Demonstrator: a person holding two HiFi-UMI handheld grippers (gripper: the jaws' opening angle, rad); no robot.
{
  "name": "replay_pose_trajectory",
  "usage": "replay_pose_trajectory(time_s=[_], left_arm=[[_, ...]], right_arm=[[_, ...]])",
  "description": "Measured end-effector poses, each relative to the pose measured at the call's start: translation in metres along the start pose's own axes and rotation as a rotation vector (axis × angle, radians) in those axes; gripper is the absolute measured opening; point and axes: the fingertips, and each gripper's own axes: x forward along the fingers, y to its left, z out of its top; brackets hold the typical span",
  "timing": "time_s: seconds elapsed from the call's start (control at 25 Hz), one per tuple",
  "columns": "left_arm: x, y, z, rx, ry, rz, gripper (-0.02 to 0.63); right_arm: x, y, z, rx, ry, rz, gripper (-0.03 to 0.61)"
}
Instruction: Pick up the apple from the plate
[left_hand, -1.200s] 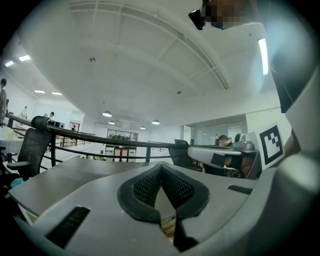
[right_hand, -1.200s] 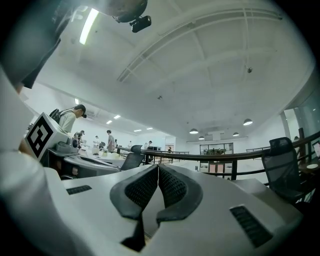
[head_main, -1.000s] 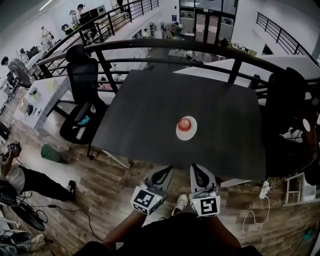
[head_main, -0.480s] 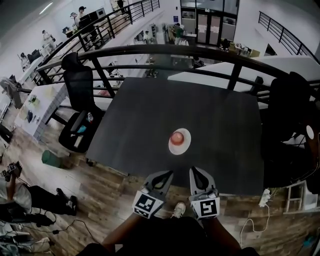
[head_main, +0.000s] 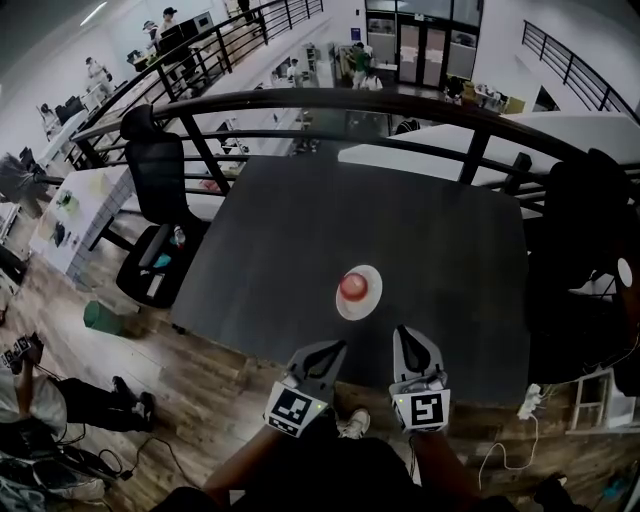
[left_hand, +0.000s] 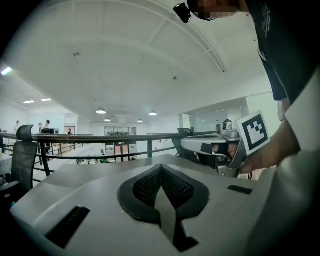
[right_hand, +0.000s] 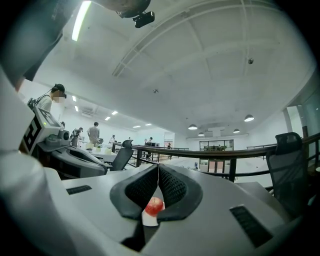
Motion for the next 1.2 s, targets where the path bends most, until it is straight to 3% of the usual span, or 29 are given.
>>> replay_pose_trajectory(time_s=[0.64, 0.88, 1.2], left_arm=[[0.053, 0.073, -0.001, -0.011, -0.013, -0.044, 0.023], [0.067, 0.105, 0.006, -0.009, -0.033, -0.066, 0.023], [0.078, 0.112, 0.001, -0.03, 0.017, -0.107, 0.023]], right_arm=[[0.079, -0.024, -0.001, -0.029, 0.019, -0.052, 0.025], [0.104, -0.022, -0.015, -0.032, 0.076, -0.062, 0.025], [0.112, -0.032, -0.012, 0.012, 0.082, -0.103, 0.025]])
